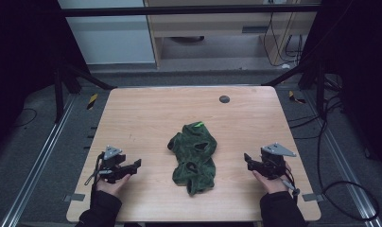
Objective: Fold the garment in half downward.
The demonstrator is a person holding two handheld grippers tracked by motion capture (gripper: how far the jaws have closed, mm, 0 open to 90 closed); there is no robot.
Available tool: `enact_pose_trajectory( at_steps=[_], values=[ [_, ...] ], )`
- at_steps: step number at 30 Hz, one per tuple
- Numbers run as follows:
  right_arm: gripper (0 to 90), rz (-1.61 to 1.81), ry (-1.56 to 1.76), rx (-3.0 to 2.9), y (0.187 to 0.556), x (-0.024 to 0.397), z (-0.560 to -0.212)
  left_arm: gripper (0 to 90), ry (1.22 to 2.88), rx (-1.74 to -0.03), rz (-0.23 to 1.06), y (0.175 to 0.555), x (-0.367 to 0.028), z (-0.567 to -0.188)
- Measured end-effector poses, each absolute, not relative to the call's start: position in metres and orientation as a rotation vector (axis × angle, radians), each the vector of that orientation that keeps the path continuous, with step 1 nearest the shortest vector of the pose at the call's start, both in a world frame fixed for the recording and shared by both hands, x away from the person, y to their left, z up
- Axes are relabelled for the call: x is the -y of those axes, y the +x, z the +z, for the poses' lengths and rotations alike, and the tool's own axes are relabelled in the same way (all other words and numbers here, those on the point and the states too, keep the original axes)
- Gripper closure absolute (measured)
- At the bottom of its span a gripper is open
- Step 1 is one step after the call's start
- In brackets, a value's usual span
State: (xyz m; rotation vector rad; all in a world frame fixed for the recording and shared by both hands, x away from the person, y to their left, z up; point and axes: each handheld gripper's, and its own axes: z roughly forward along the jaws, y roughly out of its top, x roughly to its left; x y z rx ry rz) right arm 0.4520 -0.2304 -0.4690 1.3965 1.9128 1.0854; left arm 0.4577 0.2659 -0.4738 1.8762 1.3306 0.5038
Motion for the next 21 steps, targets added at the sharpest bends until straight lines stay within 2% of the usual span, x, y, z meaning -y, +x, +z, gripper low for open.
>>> enact_pose_trajectory(
  at_steps=[9, 21],
  values=[
    [32.7, 1.114, 1.362, -1.981, 0.450, 0.218, -0.466, 34.2, 1.891, -1.252, 0.458, 0.455, -0.254, -0.465],
    [35.9, 1.174, 1.317, -2.011, 0.458, 0.206, -0.446, 35.4, 1.903, -1.192, 0.446, 0.468, -0.238, -0.449]
  ],
)
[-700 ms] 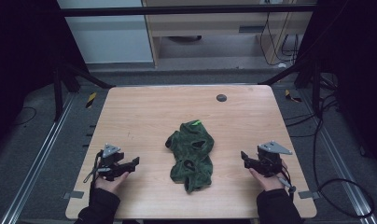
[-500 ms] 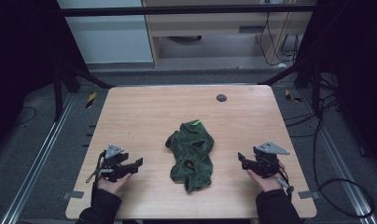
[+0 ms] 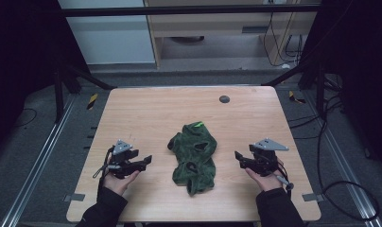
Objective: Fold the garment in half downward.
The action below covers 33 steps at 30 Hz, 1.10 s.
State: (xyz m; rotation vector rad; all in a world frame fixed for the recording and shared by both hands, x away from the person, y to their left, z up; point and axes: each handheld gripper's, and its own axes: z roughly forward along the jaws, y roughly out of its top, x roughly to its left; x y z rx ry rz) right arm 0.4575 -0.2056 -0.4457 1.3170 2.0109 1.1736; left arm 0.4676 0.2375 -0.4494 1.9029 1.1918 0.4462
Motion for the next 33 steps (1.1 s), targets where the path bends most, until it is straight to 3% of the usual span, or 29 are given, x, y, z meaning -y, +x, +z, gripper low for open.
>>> enact_pose_trajectory(
  at_steps=[13, 33],
  values=[
    [43.1, 1.237, 1.275, -2.038, 0.476, 0.186, -0.422, 38.5, 1.872, -1.146, 0.457, 0.490, -0.227, -0.422],
    [44.8, 1.203, 1.268, -2.057, 0.513, 0.162, -0.408, 40.0, 1.871, -1.126, 0.493, 0.523, -0.202, -0.409]
  ],
)
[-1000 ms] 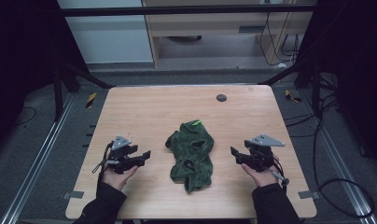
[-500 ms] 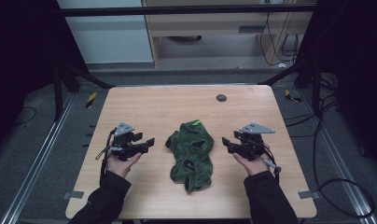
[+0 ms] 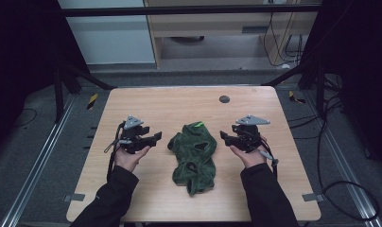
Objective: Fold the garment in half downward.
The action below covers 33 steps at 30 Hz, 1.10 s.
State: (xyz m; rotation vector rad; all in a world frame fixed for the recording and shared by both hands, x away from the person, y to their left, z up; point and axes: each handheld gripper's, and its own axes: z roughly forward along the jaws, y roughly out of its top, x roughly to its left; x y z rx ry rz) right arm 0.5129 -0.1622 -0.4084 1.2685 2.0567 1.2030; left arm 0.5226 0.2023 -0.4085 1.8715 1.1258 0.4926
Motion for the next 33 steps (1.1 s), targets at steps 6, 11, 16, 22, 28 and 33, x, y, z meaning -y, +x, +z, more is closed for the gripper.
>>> enact_pose_trajectory(
  at_steps=[6, 11, 16, 22, 28, 33],
  values=[
    [45.6, 1.191, 1.279, -2.062, 0.523, 0.159, -0.412, 39.9, 1.877, -1.122, 0.498, 0.535, -0.192, -0.407],
    [46.0, 1.185, 1.296, -2.062, 0.533, 0.156, -0.417, 39.9, 1.874, -1.136, 0.499, 0.546, -0.183, -0.410],
    [46.7, 1.185, 1.314, -2.059, 0.540, 0.154, -0.421, 39.9, 1.864, -1.141, 0.494, 0.553, -0.177, -0.414],
    [47.8, 1.182, 1.320, -2.074, 0.551, 0.146, -0.428, 39.6, 1.904, -1.141, 0.500, 0.564, -0.165, -0.424],
    [48.7, 1.188, 1.347, -2.078, 0.558, 0.144, -0.435, 39.7, 1.932, -1.135, 0.503, 0.571, -0.157, -0.427],
    [49.6, 1.172, 1.357, -2.094, 0.564, 0.142, -0.441, 41.5, 1.936, -1.146, 0.493, 0.578, -0.152, -0.434]
  ],
)
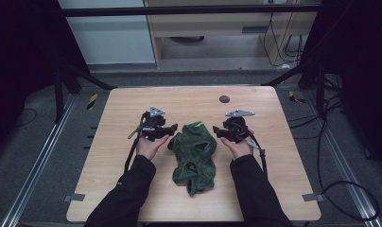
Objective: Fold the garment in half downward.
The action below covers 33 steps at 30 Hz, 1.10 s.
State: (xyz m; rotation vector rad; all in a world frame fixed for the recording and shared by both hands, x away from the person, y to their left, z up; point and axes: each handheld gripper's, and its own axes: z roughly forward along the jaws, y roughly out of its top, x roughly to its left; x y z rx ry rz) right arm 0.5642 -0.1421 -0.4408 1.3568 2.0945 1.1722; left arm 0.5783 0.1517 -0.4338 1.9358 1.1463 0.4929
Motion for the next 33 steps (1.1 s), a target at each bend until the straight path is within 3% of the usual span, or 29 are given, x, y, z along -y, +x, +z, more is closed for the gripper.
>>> enact_pose_trajectory(
  at_steps=[25, 33],
  values=[
    [53.3, 1.058, 1.350, -2.239, 0.575, 0.117, -0.476, 55.2, 2.077, -1.194, 0.394, 0.595, -0.136, -0.483],
    [60.5, 1.023, 1.355, -2.281, 0.577, 0.115, -0.482, 64.6, 2.079, -1.205, 0.347, 0.595, -0.137, -0.489]
  ],
)
